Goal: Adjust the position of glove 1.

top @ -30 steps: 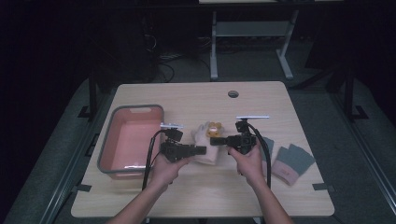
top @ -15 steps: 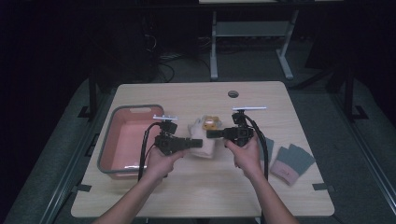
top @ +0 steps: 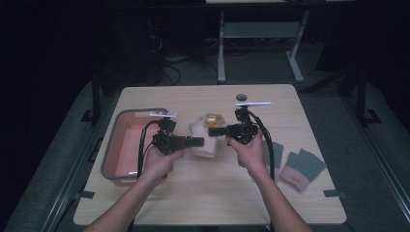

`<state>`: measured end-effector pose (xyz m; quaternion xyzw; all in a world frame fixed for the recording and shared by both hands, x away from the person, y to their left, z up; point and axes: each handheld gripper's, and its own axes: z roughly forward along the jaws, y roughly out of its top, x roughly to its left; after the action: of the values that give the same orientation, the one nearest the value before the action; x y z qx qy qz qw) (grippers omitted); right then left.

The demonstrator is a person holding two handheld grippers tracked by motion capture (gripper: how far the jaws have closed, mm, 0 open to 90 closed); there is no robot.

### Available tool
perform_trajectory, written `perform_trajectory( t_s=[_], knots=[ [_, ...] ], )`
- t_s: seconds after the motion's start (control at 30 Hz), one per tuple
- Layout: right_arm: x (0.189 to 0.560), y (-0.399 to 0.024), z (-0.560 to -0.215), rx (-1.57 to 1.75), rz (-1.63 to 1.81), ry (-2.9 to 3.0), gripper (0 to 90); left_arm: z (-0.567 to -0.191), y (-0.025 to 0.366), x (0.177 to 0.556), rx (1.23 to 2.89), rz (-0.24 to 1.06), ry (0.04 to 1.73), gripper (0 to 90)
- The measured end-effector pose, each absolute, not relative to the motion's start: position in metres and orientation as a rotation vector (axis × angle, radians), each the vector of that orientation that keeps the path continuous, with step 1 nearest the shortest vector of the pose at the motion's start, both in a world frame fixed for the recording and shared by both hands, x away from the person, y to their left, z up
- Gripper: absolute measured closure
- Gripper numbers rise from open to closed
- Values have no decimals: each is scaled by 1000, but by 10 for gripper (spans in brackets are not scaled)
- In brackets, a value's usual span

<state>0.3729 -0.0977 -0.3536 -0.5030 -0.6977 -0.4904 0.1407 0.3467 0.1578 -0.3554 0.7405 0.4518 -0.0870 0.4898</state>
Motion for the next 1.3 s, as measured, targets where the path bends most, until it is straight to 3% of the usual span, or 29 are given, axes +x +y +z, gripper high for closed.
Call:
perform_trajectory(
  t_s=[1.3],
  knots=[
    [392, -42, -319, -1326, -1441, -2034, 830, -322, 217, 348, 1739, -171, 1113, 678]
  ],
)
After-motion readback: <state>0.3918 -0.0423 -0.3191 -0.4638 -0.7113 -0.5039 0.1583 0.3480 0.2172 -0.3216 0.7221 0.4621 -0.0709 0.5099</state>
